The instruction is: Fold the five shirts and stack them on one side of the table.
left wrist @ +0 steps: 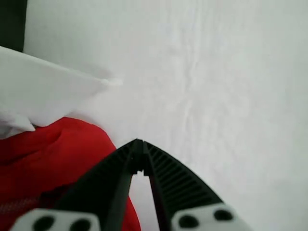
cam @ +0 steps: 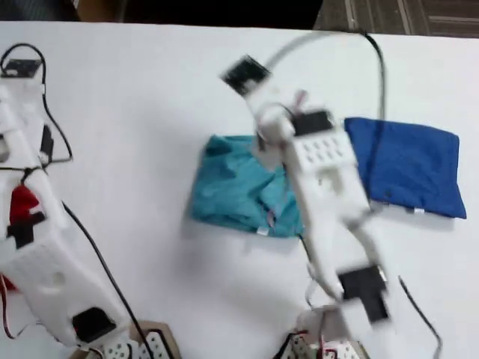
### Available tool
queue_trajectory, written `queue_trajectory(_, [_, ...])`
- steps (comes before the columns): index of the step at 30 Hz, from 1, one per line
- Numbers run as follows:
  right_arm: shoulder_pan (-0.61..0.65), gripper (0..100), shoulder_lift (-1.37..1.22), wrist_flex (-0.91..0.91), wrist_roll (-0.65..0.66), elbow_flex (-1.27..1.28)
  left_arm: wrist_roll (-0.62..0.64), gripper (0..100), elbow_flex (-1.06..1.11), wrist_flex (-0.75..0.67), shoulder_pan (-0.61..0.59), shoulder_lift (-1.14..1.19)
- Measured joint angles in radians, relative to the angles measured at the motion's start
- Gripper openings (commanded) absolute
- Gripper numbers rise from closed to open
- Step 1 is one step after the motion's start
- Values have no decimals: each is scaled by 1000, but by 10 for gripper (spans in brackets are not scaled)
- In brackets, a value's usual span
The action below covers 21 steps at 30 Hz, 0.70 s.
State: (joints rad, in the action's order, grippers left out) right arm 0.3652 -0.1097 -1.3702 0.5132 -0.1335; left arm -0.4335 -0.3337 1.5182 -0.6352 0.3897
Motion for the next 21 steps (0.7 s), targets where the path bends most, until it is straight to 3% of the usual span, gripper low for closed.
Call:
queue_trajectory(10, [117,170,-631,-258,-6,-802,-5,25,908,-511,0,-540])
queue_trajectory(15, [172,170,-841,-290,-6,-1011,-5,25,1016,-548,0,-569])
queue_trajectory(21, [190,170,-930,-293,-12,-1066,58,25,1046,-552,0,-575])
